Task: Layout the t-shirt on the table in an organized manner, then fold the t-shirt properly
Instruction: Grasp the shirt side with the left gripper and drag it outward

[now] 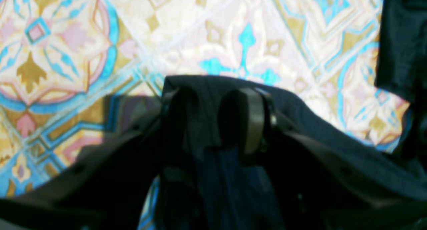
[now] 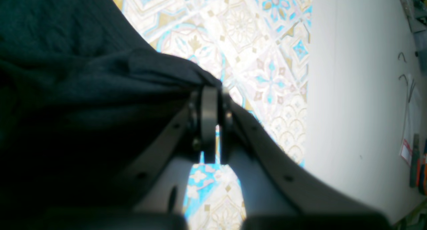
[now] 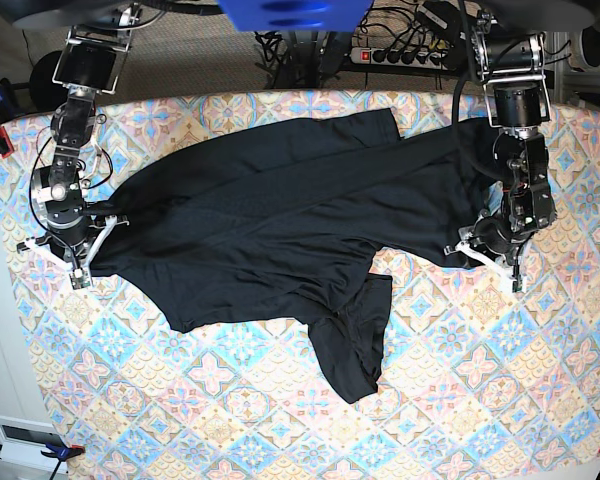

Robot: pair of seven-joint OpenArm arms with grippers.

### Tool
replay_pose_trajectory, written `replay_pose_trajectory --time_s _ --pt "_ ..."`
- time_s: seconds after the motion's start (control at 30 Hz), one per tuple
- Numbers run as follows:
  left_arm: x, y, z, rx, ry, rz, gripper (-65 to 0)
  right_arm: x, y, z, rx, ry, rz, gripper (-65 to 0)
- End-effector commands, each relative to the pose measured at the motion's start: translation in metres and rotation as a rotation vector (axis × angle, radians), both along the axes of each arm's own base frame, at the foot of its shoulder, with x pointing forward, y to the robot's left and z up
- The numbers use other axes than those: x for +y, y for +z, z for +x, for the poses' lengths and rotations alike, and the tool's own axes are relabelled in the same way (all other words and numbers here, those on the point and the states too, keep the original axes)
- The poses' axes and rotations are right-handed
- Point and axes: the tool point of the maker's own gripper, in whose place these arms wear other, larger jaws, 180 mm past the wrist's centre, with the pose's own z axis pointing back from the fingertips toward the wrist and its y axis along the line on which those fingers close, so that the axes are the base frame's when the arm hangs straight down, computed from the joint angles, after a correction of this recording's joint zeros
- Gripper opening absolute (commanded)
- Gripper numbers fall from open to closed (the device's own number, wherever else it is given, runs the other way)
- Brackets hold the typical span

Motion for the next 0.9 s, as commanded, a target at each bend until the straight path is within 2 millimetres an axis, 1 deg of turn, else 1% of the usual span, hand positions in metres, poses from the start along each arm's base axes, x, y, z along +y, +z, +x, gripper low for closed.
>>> replay_pose_trajectory --time_s 0.0,0.07,0.1,0.17,0.23,0.27,0.4,0.57,0.63,0.7,0.73,0.8,0.87 --pt "0.006 -0.004 -0.005 0.043 0.005 0.015 -40.1 -0.008 0.019 0.009 -0.057 -0.005 -0.026 -65.0" --pt "0.001 -0.005 -0.004 0.044 0.006 0.001 -41.6 -0.008 0.019 0.009 -0.057 -0.005 -0.026 -65.0" --pt "-0.001 -0.006 -0.003 0.041 0.009 -0.005 -43.7 -0.008 0.02 0.009 -0.059 -0.005 -0.026 -65.0" --pt "-0.001 -0.004 -0.001 0.032 0.009 -0.007 -52.4 -0.008 0.02 0.009 -0.059 -0.005 -0.026 -65.0" --pt "0.001 0.007 0.011 -0.018 0.016 0.002 -62.5 -0.009 0.02 0.009 -0.061 -0.008 -0.026 -65.0" --pt "0.002 0.01 0.015 -0.031 0.017 0.011 -65.0 -0.009 0.02 0.009 -0.061 -0.008 -0.026 -65.0" --pt "0.002 0.019 0.024 -0.063 0.017 0.008 -64.6 -0.008 0.021 0.009 -0.063 -0.008 -0.027 -65.0" --pt "0.005 0.048 0.052 -0.138 0.021 0.017 -65.0 -0.009 0.021 0.009 -0.063 -0.009 -0.027 -65.0" --pt "0.007 0.067 0.068 -0.194 0.027 0.023 -65.0 -0.009 0.021 0.008 -0.061 -0.009 -0.027 -65.0" --pt "0.023 0.092 0.082 -0.254 0.039 0.058 -65.0 -0.009 0.021 0.008 -0.061 -0.008 -0.028 -65.0" --pt "0.028 0.102 0.088 -0.277 0.044 0.067 -65.0 -0.009 0.02 0.007 -0.06 -0.008 -0.028 -65.0" --pt "0.036 0.119 0.102 -0.307 0.058 0.07 -65.0 -0.008 0.02 0.008 -0.059 -0.005 -0.028 -65.0" --pt "0.052 0.138 0.114 -0.336 0.082 0.084 -65.0 -0.007 0.02 0.007 -0.058 -0.003 -0.028 -65.0"
